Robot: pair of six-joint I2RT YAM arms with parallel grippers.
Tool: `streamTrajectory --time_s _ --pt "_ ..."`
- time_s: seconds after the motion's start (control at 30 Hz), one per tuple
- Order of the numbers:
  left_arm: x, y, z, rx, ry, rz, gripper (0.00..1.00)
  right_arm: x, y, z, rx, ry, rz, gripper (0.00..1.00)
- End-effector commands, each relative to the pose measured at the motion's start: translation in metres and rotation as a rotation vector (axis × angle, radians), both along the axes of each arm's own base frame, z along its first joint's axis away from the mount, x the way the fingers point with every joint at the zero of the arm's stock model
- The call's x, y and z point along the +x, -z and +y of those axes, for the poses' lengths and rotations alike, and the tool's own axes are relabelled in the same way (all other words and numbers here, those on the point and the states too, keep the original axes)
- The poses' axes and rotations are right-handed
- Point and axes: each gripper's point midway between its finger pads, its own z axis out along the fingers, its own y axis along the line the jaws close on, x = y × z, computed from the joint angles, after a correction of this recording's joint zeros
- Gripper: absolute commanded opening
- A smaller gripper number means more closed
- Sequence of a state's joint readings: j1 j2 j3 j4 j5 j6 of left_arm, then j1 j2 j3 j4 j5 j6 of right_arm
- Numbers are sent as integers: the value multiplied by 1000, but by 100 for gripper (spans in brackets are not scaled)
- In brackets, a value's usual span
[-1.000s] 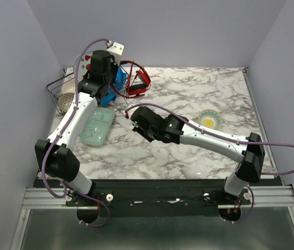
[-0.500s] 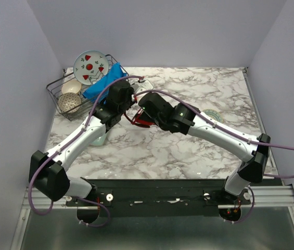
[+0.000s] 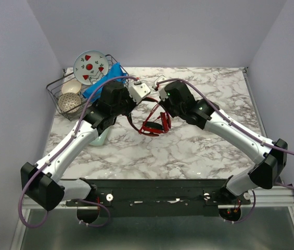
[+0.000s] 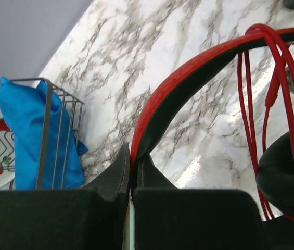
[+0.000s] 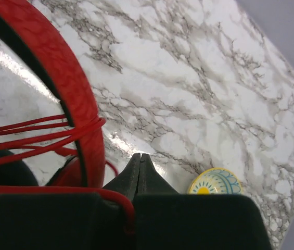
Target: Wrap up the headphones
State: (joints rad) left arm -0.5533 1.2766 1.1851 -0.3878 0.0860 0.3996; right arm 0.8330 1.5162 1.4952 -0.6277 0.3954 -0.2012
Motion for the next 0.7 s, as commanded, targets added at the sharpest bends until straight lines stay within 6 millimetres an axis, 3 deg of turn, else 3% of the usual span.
streamTrajectory --time_s 0.0,0.13,0.17,0.2,0.43,0.53,0.57,0.67 --pt "-39 -24 -11 -78 141 40 0 15 -3 -10 48 -85 -25 1" --pt "-47 -34 -13 -123 150 52 0 11 -1 -5 149 -148 17 1" --pt "-51 -37 -15 -135 163 54 0 9 9 -7 167 -156 41 1" --pt "-55 -40 -16 -148 176 57 0 8 -2 -1 223 -191 12 1" --pt "-68 -42 -24 -189 226 119 0 -9 10 23 302 -324 76 1" --pt "-59 -40 -22 -202 140 171 0 -9 22 23 298 -317 98 16" --pt "-58 -30 -20 -200 88 237 0 -10 25 23 298 -315 106 21" --pt "-53 -32 -13 -183 22 265 0 -15 43 19 300 -301 133 28"
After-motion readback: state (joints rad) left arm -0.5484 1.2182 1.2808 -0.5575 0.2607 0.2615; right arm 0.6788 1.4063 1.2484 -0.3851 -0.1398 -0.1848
